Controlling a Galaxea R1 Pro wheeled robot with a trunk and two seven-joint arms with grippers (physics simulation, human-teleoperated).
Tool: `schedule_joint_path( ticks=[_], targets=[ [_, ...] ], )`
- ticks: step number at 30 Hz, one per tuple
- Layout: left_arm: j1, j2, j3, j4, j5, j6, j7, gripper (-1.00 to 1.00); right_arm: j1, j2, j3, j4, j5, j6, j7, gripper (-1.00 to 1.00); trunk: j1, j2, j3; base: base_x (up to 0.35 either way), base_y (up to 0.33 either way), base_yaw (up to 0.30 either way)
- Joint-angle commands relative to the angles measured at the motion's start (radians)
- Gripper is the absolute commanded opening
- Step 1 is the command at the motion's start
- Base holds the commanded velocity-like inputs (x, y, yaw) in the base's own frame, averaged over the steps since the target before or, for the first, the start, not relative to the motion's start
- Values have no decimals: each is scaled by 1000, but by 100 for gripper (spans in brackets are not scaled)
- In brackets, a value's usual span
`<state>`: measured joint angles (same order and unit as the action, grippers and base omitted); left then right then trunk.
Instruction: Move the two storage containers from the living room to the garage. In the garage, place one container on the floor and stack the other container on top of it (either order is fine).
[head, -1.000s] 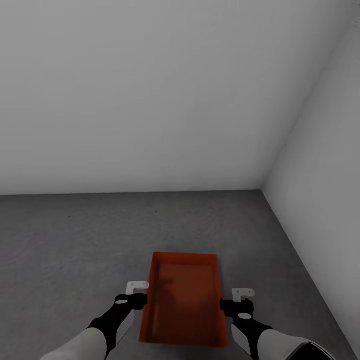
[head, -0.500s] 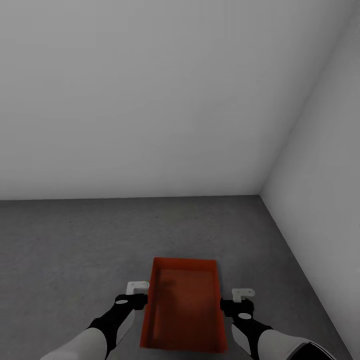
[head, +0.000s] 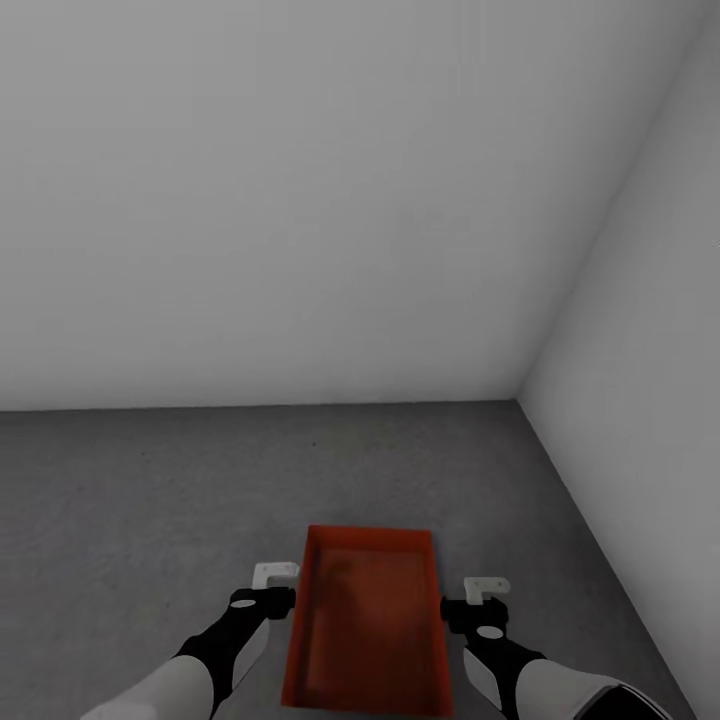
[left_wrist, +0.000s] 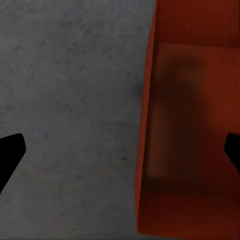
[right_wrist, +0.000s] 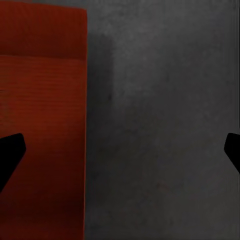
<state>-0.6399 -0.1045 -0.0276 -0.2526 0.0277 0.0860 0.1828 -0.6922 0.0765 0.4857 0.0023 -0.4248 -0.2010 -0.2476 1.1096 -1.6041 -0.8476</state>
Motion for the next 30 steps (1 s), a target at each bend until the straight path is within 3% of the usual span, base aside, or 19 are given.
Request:
schedule_joint_path(
  ticks=[1,9,22,30],
  targets=[
    [0,0,-3,-2,3,6,4,100,0,0,8,1,-9,-3,-2,100,-4,7,4,0,0,0],
    [0,0,-3,-2,3,6,4,100,-1,0,8,1,-9,-3,-2,100,-35,63,42,0,0,0],
    [0,0,-3,-5,3,4,5,100,-1,1,8,1,-9,-3,-2,100,-35,63,62,-10,0,0],
    [0,0,-3,-7,3,4,3,100,0,0,8,1,-9,-3,-2,100,-35,63,73,-274,0,0]
  ],
)
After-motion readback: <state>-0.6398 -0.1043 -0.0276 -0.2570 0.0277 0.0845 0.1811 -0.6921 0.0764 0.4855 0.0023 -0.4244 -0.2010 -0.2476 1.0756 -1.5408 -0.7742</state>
